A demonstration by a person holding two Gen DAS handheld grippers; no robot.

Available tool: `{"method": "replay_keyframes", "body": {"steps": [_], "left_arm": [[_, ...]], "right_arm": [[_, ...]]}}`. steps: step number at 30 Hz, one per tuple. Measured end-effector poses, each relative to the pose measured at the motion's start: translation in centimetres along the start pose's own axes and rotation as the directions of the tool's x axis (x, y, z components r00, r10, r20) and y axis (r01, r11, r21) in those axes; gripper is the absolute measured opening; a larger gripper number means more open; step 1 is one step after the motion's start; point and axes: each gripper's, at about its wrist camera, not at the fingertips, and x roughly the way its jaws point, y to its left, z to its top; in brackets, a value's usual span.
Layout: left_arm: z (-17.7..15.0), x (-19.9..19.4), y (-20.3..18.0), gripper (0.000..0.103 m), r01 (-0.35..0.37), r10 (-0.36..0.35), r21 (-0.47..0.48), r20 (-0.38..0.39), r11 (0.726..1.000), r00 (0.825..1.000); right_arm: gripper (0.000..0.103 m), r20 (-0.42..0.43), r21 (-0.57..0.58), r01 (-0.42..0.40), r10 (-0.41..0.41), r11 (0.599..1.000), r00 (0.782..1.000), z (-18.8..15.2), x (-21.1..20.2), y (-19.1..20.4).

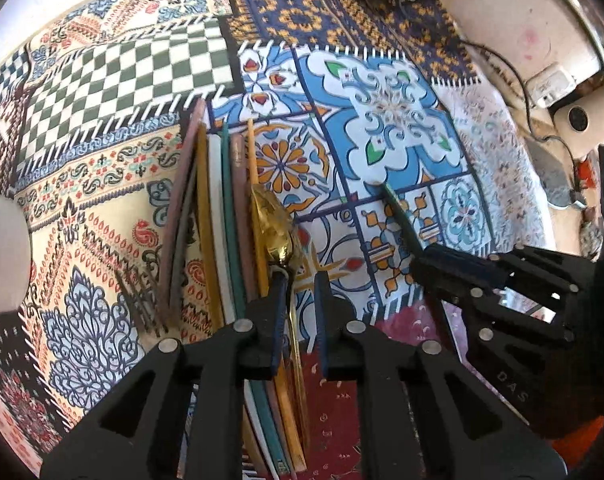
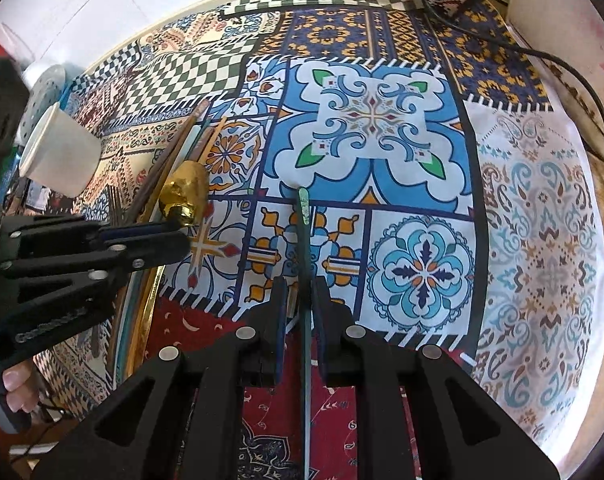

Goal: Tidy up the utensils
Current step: 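Grasp a gold spoon with the left tool while the right tool grasps a dark green chopstick, then lift both held utensils and carry them over the white cup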

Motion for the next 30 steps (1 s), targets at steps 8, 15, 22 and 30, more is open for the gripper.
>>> {"method": "replay_keyframes", "body": {"steps": [8,15,22,30], "left_arm": [[0.6,1.2,-1.8,0.006,-0.081,0.079,0.096,0.016,0.992,0.997],[0.3,0.2,-1.9,0.001,-0.059,0.055,0.091,0.044,0.994,0.998],[0.2,-3.9,-2.0,0.001,-0.034,0.029,0.026,0.172,0.999,0.985],[-3.7,-9.1,2.6,0.001,-0.046,0.039,0.015,0.305,0.999,0.951]], "right_arm": [[0.007,0.005,0.013,-0.032,0.032,0.999,0.999,0.5,0.1,-0.5],[0.007,0.056,0.025,-0.05,0.049,0.998,0.997,0.7,-1.4,-1.0],[0.006,0.126,0.031,-0.035,0.031,0.999,0.992,1.0,-3.6,-0.2],[0.006,0.255,0.056,0.038,-0.051,0.998,0.966,1.2,-7.7,2.2]]}}
